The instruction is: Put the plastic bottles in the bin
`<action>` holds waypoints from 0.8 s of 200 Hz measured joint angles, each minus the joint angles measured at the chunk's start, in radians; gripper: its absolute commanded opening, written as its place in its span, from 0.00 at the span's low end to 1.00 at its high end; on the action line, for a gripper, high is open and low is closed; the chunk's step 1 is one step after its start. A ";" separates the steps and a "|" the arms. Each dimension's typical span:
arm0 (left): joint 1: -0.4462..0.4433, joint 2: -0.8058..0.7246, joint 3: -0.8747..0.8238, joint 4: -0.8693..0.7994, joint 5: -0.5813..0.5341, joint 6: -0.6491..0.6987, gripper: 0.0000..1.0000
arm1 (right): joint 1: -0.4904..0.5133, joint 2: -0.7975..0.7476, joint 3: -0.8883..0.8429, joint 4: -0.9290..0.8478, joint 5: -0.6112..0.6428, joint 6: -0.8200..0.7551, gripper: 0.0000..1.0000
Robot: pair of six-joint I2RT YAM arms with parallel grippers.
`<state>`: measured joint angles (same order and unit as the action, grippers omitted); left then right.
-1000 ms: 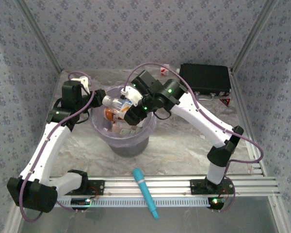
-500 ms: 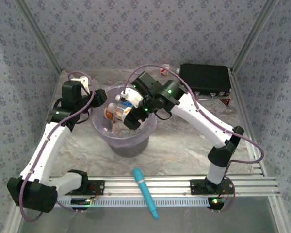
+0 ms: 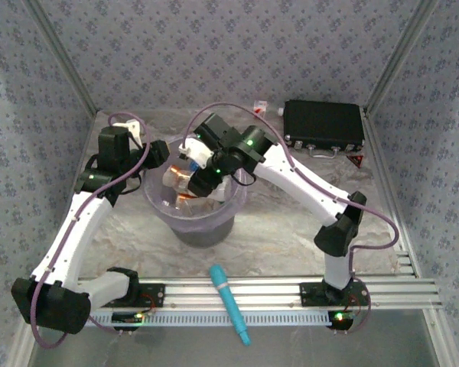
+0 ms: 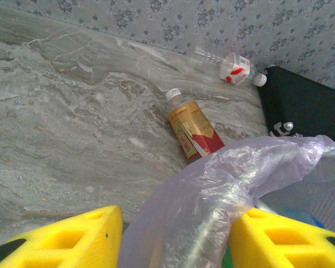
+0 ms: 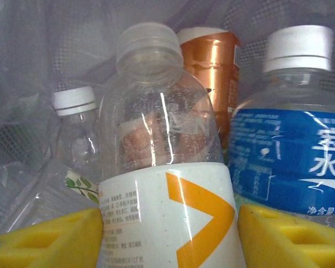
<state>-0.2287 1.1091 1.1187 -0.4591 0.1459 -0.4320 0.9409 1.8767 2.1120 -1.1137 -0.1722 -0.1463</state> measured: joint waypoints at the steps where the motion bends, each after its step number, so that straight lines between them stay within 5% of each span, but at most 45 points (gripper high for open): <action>1: 0.000 0.000 0.000 0.000 0.000 0.000 0.52 | 0.000 0.000 0.000 0.001 0.000 0.000 0.66; 73: -0.002 -0.003 0.000 -0.002 -0.004 0.001 0.52 | -0.054 -0.043 0.042 0.084 -0.017 0.059 0.78; 160: 0.053 -0.068 0.000 -0.083 -0.021 0.004 0.52 | -0.413 -0.188 -0.123 0.356 -0.005 0.259 0.86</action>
<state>-0.1753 1.0412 1.1187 -0.5423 0.1246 -0.4278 0.5282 1.6882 1.9892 -0.7582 -0.1772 0.1127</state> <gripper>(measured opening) 0.525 0.855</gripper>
